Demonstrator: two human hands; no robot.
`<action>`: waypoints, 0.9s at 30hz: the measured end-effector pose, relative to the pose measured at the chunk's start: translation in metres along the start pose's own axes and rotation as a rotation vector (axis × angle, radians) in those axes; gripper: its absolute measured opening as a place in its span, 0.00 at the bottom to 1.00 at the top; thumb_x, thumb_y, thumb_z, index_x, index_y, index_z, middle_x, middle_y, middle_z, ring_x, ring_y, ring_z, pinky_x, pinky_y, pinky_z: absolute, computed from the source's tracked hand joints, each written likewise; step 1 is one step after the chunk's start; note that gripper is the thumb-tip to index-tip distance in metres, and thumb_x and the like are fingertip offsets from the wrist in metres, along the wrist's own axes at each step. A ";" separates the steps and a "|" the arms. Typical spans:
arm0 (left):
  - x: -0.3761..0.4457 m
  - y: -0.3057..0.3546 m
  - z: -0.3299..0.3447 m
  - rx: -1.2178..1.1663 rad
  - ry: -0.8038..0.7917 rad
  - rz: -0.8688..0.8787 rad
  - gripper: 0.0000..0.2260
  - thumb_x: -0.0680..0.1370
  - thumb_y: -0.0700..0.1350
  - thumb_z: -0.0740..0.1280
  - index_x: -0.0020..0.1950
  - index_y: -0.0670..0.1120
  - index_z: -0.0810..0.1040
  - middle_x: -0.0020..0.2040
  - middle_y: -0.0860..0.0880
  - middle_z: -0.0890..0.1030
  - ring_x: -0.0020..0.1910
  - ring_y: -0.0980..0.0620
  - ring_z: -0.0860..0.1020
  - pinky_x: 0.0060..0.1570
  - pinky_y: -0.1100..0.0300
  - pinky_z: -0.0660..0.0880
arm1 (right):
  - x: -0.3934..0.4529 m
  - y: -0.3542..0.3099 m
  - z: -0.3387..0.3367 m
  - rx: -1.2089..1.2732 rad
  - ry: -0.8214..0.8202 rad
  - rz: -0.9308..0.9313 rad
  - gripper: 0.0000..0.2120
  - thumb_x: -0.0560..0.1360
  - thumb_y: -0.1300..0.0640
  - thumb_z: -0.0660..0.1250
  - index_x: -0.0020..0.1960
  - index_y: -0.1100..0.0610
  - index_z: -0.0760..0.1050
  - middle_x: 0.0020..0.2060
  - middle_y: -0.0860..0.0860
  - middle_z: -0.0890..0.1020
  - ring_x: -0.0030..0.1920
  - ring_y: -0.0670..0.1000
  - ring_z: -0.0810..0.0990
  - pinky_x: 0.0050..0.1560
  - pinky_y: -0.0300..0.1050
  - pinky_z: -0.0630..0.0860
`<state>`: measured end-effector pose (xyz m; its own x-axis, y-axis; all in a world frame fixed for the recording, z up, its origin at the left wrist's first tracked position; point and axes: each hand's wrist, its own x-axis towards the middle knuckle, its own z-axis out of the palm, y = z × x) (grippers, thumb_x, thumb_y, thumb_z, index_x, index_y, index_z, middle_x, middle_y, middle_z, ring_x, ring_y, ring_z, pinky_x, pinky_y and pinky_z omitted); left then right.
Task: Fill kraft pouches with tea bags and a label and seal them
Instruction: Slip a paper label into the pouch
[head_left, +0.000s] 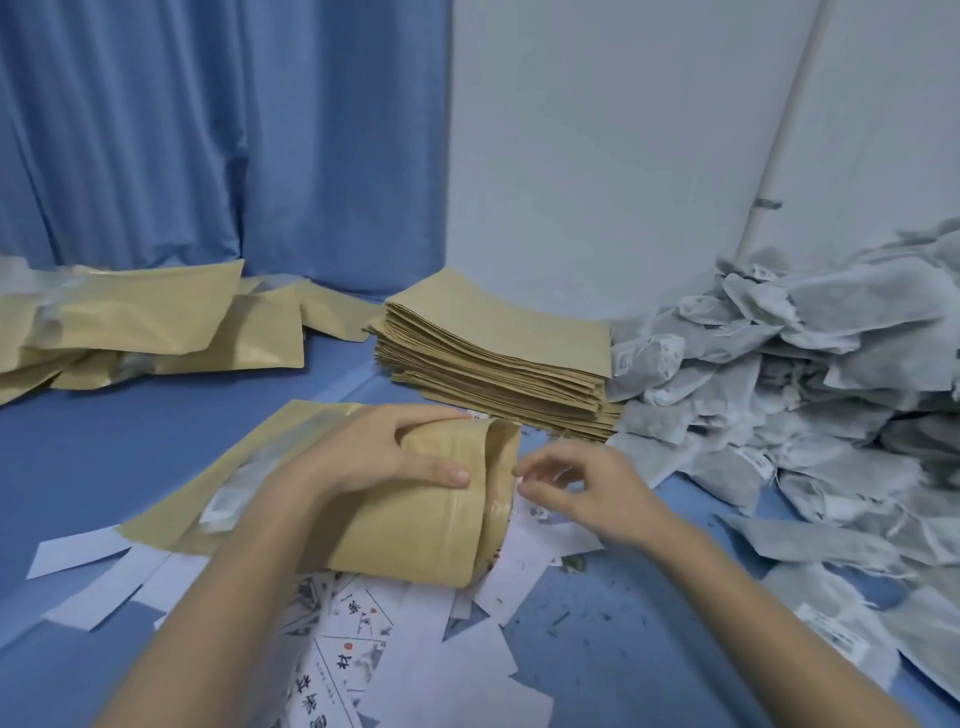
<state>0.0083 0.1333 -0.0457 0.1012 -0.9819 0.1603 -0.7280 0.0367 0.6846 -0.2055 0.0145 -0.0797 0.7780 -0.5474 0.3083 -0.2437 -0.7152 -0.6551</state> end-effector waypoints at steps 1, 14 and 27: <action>0.000 0.000 0.000 -0.014 -0.007 -0.011 0.25 0.58 0.67 0.75 0.53 0.76 0.73 0.49 0.78 0.74 0.49 0.79 0.71 0.40 0.83 0.65 | -0.007 0.006 -0.006 -0.085 -0.065 0.011 0.07 0.70 0.51 0.73 0.48 0.48 0.81 0.45 0.44 0.82 0.46 0.40 0.78 0.51 0.38 0.73; 0.005 0.003 0.001 -0.048 -0.045 -0.043 0.26 0.57 0.68 0.76 0.53 0.75 0.74 0.50 0.75 0.76 0.49 0.76 0.72 0.41 0.74 0.70 | -0.009 0.015 -0.018 -0.454 -0.364 0.134 0.26 0.64 0.41 0.75 0.59 0.48 0.76 0.51 0.48 0.77 0.51 0.47 0.74 0.54 0.39 0.72; 0.014 0.030 0.007 -0.291 -0.076 0.174 0.18 0.70 0.46 0.73 0.59 0.53 0.79 0.58 0.53 0.82 0.60 0.57 0.77 0.60 0.64 0.72 | 0.017 -0.046 0.006 -0.467 0.006 -0.358 0.14 0.70 0.54 0.72 0.53 0.58 0.80 0.49 0.52 0.82 0.54 0.54 0.77 0.57 0.47 0.69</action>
<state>-0.0167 0.1192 -0.0276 -0.0663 -0.9669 0.2462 -0.5049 0.2454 0.8276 -0.1775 0.0407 -0.0481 0.8557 -0.2385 0.4593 -0.1970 -0.9708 -0.1371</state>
